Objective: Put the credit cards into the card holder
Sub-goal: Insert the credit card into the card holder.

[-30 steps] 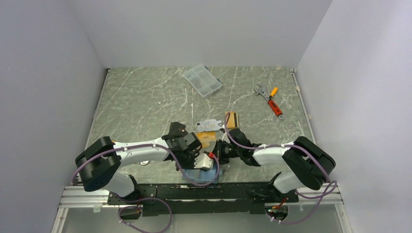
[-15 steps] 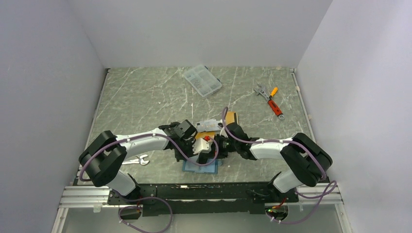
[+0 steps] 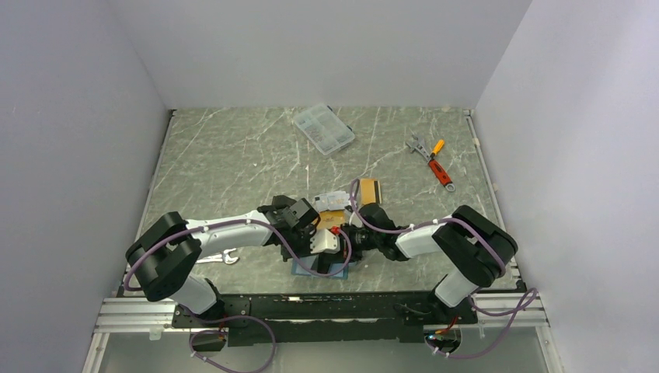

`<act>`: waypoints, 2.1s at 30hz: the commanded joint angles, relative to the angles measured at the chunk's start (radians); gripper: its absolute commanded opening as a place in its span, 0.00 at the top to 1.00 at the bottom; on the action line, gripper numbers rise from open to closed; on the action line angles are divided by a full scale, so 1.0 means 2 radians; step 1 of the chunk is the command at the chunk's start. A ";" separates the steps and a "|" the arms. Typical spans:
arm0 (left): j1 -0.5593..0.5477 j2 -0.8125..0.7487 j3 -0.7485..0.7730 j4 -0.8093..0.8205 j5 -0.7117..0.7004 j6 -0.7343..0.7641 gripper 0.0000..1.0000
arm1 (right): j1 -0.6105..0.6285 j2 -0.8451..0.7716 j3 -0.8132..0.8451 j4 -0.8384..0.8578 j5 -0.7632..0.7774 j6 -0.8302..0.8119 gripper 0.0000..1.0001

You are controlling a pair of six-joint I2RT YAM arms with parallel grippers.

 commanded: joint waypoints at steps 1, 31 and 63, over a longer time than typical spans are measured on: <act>-0.010 0.027 -0.027 -0.031 0.004 0.006 1.00 | 0.003 0.019 -0.008 0.002 -0.007 -0.005 1.00; -0.025 0.014 -0.035 -0.023 -0.009 0.017 1.00 | 0.002 0.052 0.073 -0.149 -0.005 -0.073 0.83; -0.025 0.010 -0.040 -0.021 -0.013 0.020 1.00 | 0.007 -0.009 0.033 -0.119 0.031 -0.038 0.90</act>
